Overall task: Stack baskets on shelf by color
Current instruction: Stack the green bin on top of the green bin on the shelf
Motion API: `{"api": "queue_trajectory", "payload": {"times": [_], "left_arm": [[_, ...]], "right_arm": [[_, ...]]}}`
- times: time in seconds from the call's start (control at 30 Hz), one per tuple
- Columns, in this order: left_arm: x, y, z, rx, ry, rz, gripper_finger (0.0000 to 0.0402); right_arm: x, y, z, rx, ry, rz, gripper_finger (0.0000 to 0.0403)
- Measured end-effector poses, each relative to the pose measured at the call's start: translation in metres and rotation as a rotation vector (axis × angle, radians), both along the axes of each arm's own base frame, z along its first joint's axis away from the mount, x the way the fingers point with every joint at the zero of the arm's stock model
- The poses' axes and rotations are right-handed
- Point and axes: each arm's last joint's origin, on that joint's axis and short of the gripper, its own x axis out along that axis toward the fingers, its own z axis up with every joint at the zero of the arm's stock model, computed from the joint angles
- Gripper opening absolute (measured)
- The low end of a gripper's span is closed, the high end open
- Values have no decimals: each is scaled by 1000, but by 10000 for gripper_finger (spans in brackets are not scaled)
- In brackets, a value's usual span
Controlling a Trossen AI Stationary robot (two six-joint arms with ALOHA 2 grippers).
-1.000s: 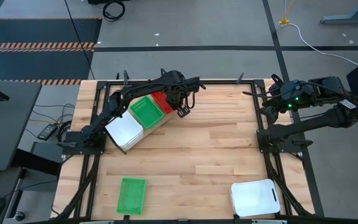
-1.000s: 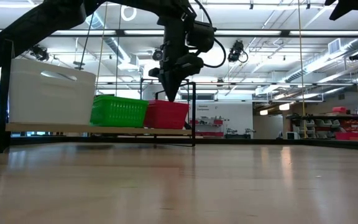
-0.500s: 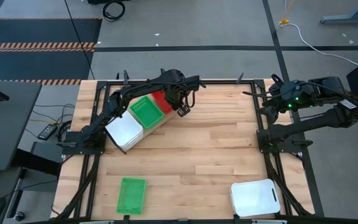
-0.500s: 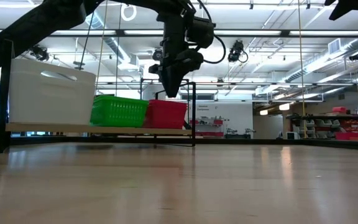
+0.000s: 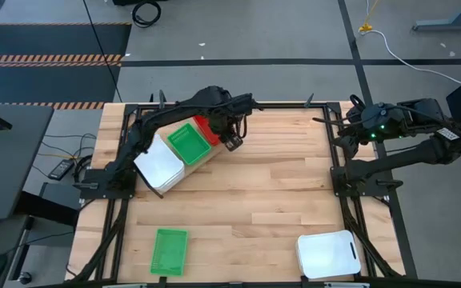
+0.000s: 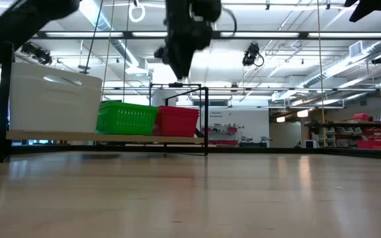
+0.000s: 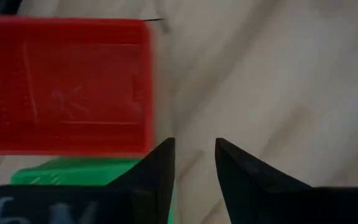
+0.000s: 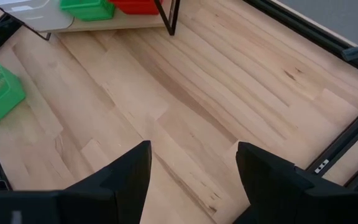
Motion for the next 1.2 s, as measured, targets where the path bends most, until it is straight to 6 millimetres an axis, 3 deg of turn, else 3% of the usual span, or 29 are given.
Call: {"api": "queue_trajectory", "payload": {"times": [0.1,0.3,0.5,0.67,0.8,0.93,1.2], "left_arm": [[-6,-30,23,21,-52,-112,121],[-18,-115,54,24,-135,-313,126],[-28,-205,54,-19,-141,-468,132],[-50,-272,30,-49,-40,-591,139],[-83,-301,10,-112,92,-596,146],[-115,-311,-8,-132,201,-531,151],[-156,-351,-16,-251,85,-534,153]], "right_arm": [[1,0,1,-11,-7,5,240],[4,0,4,-32,-48,31,240],[7,0,6,-52,-71,89,240],[8,2,6,-40,-71,140,240],[8,2,6,-21,-73,158,240],[8,3,6,-3,-77,158,240],[8,3,6,33,-94,114,240]]}}
